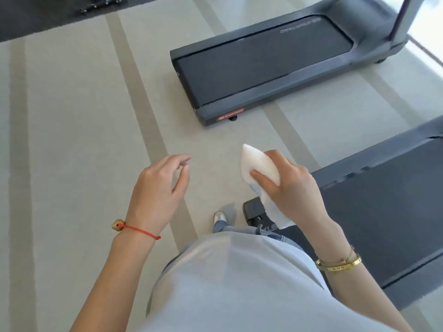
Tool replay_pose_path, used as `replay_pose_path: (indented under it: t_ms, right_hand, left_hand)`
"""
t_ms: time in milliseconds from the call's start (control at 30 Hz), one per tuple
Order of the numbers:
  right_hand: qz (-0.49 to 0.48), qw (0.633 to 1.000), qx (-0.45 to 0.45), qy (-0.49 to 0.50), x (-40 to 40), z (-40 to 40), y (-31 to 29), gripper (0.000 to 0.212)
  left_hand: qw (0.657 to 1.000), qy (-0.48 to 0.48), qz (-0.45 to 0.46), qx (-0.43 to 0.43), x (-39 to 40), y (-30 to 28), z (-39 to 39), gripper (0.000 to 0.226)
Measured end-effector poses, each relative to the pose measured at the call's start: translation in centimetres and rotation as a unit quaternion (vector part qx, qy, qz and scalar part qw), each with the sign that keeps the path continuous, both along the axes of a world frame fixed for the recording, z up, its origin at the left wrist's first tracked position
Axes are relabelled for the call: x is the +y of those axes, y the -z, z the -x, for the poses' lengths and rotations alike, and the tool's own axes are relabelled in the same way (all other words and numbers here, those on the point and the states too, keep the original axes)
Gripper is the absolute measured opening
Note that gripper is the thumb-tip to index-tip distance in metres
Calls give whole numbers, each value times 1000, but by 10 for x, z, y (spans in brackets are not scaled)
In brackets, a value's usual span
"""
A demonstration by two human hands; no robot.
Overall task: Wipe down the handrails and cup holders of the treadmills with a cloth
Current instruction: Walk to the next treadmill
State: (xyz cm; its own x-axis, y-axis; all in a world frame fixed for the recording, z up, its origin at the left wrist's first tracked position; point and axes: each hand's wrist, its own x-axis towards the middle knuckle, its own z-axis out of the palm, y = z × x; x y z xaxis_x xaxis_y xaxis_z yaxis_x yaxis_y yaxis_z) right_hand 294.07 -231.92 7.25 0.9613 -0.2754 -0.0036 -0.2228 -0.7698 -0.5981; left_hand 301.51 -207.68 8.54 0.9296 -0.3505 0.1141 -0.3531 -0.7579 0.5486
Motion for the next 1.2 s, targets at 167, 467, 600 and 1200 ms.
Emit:
replay_pose_path:
  t_ms: [167, 467, 600, 1200]
  right_hand:
    - [17, 999, 10, 49, -38, -67, -12, 29]
    - [12, 984, 2, 175, -108, -166, 0, 26]
    - [8, 974, 2, 228, -148, -219, 6, 27]
    - [19, 872, -13, 488, -340, -349, -12, 31]
  left_hand:
    - [998, 55, -1, -7, -49, -10, -93, 22]
    - [985, 171, -10, 2, -149, -2, -244, 25]
    - [975, 224, -4, 0, -210, 2, -318, 25]
    - [863, 504, -22, 9, -527, -24, -510, 29]
